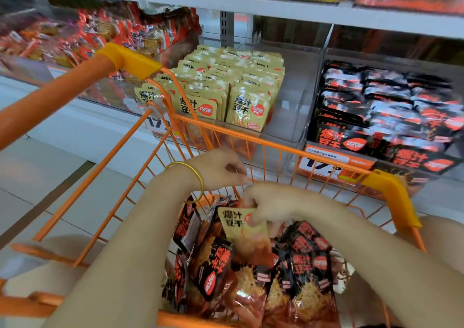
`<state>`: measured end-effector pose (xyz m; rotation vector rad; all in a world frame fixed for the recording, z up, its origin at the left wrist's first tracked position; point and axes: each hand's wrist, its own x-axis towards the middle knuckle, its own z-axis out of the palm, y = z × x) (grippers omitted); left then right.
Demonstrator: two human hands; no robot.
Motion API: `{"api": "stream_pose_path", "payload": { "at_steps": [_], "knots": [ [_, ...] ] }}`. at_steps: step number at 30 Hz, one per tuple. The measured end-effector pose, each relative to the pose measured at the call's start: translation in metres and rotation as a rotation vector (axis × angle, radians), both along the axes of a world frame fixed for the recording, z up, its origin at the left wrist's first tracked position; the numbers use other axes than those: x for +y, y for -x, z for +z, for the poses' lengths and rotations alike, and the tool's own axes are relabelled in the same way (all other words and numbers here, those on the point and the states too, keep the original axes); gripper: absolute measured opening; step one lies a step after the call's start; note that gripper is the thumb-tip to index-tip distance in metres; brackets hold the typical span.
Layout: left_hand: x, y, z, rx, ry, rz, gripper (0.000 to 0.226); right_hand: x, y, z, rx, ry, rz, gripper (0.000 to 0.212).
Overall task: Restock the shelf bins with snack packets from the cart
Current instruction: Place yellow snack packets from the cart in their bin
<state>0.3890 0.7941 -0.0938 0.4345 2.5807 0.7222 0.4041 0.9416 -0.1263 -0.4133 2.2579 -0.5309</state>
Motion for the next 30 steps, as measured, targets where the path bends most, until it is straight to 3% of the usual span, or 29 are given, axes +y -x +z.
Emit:
{"api": "stream_pose_path", "payload": {
  "at_steps": [4, 9, 12, 16, 19, 22, 27, 30],
  "knots": [
    [-0.002, -0.002, 0.012, -0.154, -0.149, 0.058, 0.019, 0.030, 0.007, 0.040, 0.114, 0.326, -0.254, 0.017],
    [-0.008, 0.002, 0.017, -0.076, -0.476, 0.241, 0.007, 0.028, 0.008, 0.053, 0.182, 0.659, -0.473, 0.016],
    [-0.007, 0.007, 0.015, 0.101, -0.685, 0.400, 0.018, 0.020, 0.016, 0.058, 0.195, 0.702, -0.463, 0.024],
    [-0.006, 0.014, 0.012, 0.469, -0.707, 0.538, 0.026, 0.014, 0.053, 0.075, 0.668, 0.795, -0.687, 0.022],
    [-0.007, 0.016, 0.005, 0.621, -0.418, 0.454, 0.027, 0.007, 0.071, 0.088, 0.920, 0.742, -0.737, 0.020],
    [-0.009, 0.020, -0.007, 0.683, -0.183, 0.354, 0.028, 0.001, 0.080, 0.084, 1.015, 0.619, -0.728, 0.020],
    [-0.011, 0.024, -0.011, 0.703, -0.109, 0.327, 0.023, -0.010, 0.083, 0.052, 0.991, 0.024, -0.520, 0.028],
    [-0.011, 0.023, -0.011, 0.709, -0.106, 0.316, 0.022, -0.014, 0.086, 0.043, 0.891, -0.103, -0.492, 0.032]
  ]
}}
